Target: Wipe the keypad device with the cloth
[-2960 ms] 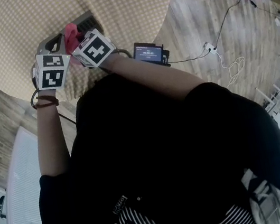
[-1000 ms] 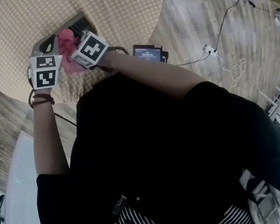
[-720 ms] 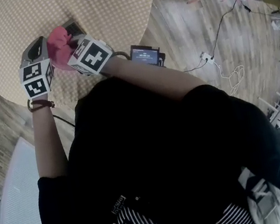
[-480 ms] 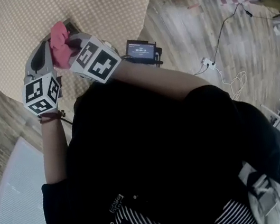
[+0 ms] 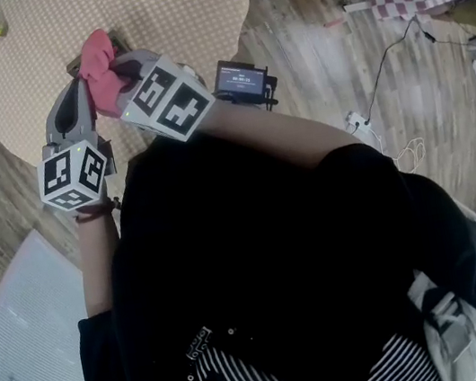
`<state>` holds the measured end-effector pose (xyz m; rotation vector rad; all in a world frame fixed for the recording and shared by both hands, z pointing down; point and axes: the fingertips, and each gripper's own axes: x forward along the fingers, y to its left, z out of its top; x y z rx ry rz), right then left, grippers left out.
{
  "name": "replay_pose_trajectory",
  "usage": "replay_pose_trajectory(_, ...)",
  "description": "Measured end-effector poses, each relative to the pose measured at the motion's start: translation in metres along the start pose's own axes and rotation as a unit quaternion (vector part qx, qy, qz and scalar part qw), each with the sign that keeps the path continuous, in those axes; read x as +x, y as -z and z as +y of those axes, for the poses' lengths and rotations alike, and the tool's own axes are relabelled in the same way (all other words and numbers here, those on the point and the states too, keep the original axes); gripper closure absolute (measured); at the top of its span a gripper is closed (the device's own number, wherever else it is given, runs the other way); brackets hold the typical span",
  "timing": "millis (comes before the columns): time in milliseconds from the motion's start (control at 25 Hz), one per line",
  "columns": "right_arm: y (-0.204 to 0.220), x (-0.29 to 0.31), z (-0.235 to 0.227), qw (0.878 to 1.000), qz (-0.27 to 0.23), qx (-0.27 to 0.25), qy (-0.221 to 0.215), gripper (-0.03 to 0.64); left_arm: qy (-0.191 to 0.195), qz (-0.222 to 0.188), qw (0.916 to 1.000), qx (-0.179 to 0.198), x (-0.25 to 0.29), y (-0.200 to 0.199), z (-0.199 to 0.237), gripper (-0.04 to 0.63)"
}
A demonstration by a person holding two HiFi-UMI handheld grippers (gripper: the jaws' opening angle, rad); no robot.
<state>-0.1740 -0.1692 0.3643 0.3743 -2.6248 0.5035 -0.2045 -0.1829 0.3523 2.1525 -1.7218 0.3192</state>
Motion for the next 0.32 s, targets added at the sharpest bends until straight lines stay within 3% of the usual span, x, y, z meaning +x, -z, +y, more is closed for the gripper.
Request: replay_pose_trajectory(320,0.015,-0.014,0.003,1.0,0.001,0.008,-0.014,0.555,-0.01,-0.001,0.9999,0.01,-0.008,0.002,-0.022,0.592)
